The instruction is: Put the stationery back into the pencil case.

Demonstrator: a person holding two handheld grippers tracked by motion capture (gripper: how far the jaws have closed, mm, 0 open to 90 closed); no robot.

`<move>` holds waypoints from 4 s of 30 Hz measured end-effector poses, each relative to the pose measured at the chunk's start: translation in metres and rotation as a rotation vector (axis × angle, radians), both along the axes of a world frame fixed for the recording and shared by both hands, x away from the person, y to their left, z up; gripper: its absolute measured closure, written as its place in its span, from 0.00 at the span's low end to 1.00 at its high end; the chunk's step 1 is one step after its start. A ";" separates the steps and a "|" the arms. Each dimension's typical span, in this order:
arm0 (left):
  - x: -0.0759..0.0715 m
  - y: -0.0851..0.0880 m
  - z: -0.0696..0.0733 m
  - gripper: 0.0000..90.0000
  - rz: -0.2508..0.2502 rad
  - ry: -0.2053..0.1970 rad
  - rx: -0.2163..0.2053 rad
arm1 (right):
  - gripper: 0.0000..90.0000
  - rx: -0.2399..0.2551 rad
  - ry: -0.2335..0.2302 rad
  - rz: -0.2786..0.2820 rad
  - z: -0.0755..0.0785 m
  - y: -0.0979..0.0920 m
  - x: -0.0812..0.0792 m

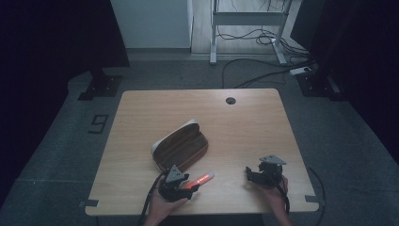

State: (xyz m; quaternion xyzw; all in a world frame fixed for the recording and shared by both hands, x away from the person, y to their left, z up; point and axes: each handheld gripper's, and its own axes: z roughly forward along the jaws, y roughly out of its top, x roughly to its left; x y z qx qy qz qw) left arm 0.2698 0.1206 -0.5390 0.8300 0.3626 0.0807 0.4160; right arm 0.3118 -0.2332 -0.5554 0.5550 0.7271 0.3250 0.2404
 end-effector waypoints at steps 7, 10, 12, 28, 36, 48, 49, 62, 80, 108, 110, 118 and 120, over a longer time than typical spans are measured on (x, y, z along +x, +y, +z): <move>-0.002 -0.005 -0.004 0.42 -0.011 -0.002 0.016 | 0.14 0.000 0.000 0.001 0.000 0.000 0.000; -0.002 -0.006 -0.005 0.43 -0.008 0.001 0.022 | 0.14 0.000 0.000 0.001 0.000 0.000 0.000; -0.003 -0.007 -0.006 0.44 -0.012 -0.002 0.029 | 0.14 0.000 0.000 0.001 0.000 0.000 0.000; -0.007 -0.014 -0.008 0.71 0.007 -0.031 0.092 | 0.14 -0.001 -0.001 0.001 0.000 0.000 0.000; -0.009 -0.014 -0.007 0.75 -0.026 -0.031 0.072 | 0.14 0.000 -0.001 0.002 0.000 0.000 0.000; -0.006 0.001 0.006 0.75 -0.014 -0.031 -0.041 | 0.14 0.000 0.000 0.001 0.000 0.000 0.000; -0.006 0.004 0.010 0.75 -0.012 -0.036 -0.058 | 0.14 0.000 0.000 0.001 0.000 0.000 0.000; 0.000 0.025 0.035 0.75 0.010 -0.061 -0.138 | 0.14 0.001 0.001 0.001 0.000 0.000 0.000; 0.036 0.046 0.057 0.75 0.040 -0.062 -0.127 | 0.14 0.000 0.000 0.001 0.000 0.000 0.000; 0.076 0.066 0.056 0.75 0.125 -0.063 -0.071 | 0.14 0.000 -0.001 0.002 0.000 0.001 0.002; 0.079 0.066 0.056 0.74 0.129 -0.065 -0.069 | 0.14 0.000 -0.001 0.002 0.000 0.001 0.002; 0.085 0.065 0.051 0.75 0.151 -0.063 -0.029 | 0.14 0.000 -0.001 0.002 0.000 0.001 0.002; 0.085 0.064 0.051 0.74 0.161 -0.068 -0.019 | 0.14 0.000 -0.001 0.002 0.000 0.001 0.002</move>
